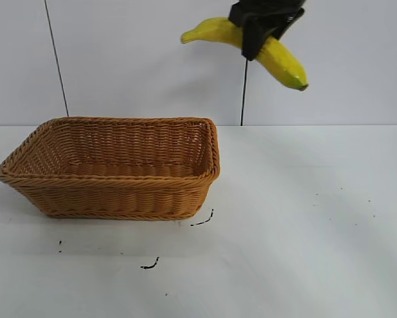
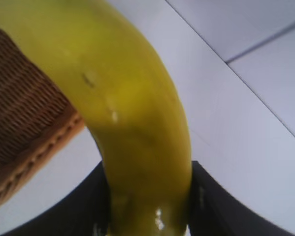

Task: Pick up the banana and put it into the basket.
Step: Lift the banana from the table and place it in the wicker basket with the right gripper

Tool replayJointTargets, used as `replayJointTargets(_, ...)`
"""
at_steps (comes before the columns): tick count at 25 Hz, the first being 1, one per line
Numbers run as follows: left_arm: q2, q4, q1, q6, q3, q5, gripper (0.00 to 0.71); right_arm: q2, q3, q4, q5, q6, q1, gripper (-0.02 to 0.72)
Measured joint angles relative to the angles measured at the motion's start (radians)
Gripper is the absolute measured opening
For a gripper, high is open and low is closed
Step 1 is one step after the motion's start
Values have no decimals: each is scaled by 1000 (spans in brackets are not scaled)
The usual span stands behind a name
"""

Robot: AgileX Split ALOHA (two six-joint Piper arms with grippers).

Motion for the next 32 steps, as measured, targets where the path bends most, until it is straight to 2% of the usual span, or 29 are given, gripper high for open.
replayJointTargets(4,0,0,0,0,0,0,695,52,-1,0,-85,-66,82,317)
replayJointTargets(8,0,0,0,0,0,0,695,113,-1,0,-202,-75,116,317)
replayJointTargets(11,0,-1,0,0,0,0,695,165,-1,0,-247,-77,124,317)
replayJointTargets(13,0,-1,0,0,0,0,695,220,-1,-30,-276,-63,127,317)
replayJointTargets(16,0,-1,0,0,0,0,695,260,-1,-47,-287,-48,127,317)
replayJointTargets(25,0,-1,0,0,0,0,695,276,-1,-49,-310,-9,127,317)
replayJointTargets(26,0,-1,0,0,0,0,695,276,-1,-49,-309,-8,127,330)
replayJointTargets(29,0,-1,0,0,0,0,695,274,-1,-49,-307,11,127,506)
replayJointTargets(30,0,-1,0,0,0,0,695,271,-1,-52,-303,31,127,566)
replayJointTargets(32,0,-1,0,0,0,0,695,252,-1,-67,-280,89,127,621)
